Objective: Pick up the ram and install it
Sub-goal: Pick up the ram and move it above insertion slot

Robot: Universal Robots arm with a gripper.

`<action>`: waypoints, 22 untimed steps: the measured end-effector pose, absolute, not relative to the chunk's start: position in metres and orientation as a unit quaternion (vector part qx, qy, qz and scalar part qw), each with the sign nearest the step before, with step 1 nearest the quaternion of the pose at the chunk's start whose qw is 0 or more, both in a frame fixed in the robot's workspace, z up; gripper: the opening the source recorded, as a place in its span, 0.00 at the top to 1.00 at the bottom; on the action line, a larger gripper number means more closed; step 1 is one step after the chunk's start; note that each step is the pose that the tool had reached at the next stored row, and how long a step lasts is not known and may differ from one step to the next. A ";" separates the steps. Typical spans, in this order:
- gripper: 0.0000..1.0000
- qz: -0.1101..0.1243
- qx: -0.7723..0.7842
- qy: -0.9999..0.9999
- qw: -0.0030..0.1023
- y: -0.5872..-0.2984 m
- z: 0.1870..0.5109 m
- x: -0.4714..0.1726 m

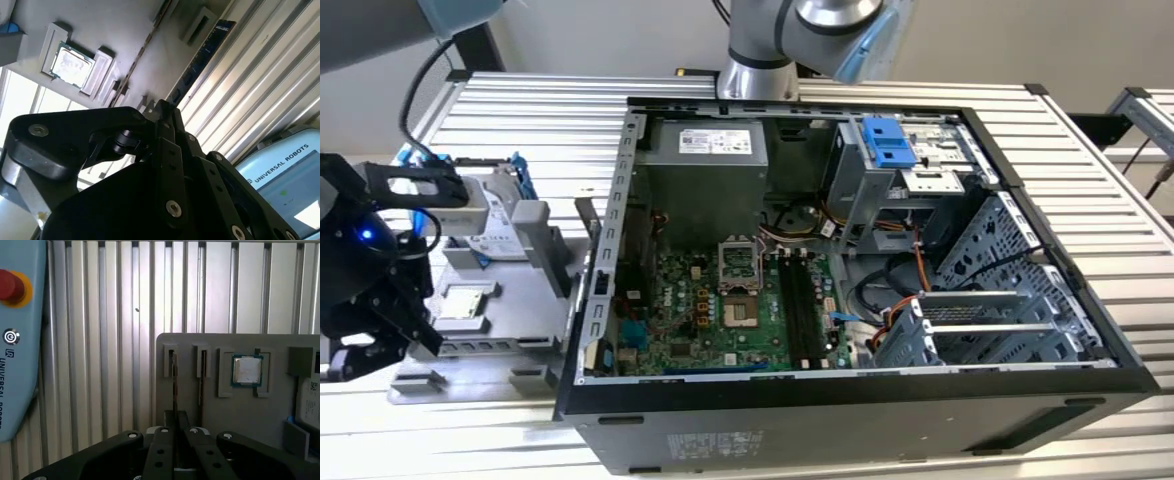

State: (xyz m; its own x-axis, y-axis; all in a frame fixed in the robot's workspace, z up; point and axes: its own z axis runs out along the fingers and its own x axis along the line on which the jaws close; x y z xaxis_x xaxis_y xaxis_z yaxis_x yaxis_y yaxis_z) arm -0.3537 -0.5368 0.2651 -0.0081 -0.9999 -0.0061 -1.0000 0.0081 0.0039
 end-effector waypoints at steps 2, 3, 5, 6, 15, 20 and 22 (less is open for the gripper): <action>1.00 0.004 -0.704 0.710 0.001 -0.537 0.269 -0.354; 1.00 0.004 -0.704 0.710 0.001 -0.537 0.271 -0.354; 1.00 0.004 -0.704 0.710 0.001 -0.537 0.275 -0.354; 1.00 0.004 -0.704 0.710 0.001 -0.537 0.277 -0.354; 1.00 0.004 -0.704 0.710 0.001 -0.537 0.306 -0.354; 1.00 0.004 -0.704 0.710 0.001 -0.537 0.327 -0.354; 1.00 0.004 -0.704 0.710 0.001 -0.537 0.336 -0.354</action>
